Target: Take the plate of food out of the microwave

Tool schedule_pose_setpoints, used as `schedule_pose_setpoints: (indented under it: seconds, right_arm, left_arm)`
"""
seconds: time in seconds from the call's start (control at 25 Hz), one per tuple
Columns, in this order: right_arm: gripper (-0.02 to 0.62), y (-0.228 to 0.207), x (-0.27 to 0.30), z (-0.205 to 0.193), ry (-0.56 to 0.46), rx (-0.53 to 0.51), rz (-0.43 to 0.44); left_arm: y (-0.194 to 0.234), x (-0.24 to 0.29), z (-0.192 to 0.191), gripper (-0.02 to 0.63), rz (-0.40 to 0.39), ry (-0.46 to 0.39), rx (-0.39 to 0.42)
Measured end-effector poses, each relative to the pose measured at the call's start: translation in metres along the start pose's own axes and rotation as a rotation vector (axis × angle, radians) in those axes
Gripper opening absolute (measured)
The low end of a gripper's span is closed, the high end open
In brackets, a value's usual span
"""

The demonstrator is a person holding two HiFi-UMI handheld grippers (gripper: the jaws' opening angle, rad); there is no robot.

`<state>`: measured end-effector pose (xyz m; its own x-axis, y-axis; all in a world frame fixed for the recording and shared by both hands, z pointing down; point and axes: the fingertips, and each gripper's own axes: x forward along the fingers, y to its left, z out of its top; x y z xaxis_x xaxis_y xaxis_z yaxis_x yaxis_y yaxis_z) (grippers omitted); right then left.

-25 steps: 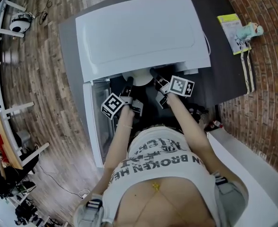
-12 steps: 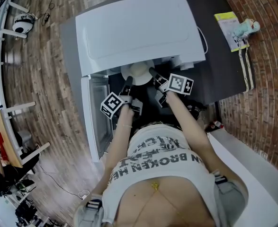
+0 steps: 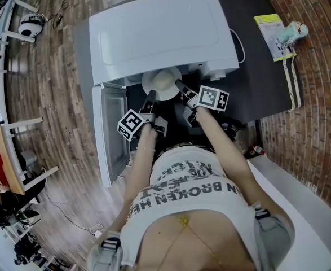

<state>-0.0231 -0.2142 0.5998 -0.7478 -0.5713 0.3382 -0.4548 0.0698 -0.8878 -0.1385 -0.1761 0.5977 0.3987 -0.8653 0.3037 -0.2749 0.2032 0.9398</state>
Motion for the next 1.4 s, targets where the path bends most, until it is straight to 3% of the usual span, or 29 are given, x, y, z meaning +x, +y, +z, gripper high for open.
schedule_pose_setpoints:
  seconds: [0.48, 0.88, 1.4]
  right_arm:
    - [0.038, -0.007, -0.018, 0.0, 0.068, -0.024, -0.014]
    - [0.038, -0.019, -0.033, -0.003, 0.155, -0.058, 0.01]
    - [0.038, -0.005, -0.042, -0.032, 0.16, -0.084, 0.0]
  left_arm:
    - [-0.002, -0.007, -0.025, 0.015, 0.025, -0.043, -0.047]
    - [0.003, -0.016, -0.052, 0.015, 0.051, -0.135, -0.088]
    - [0.009, -0.05, -0.055, 0.015, 0.045, -0.157, -0.108]
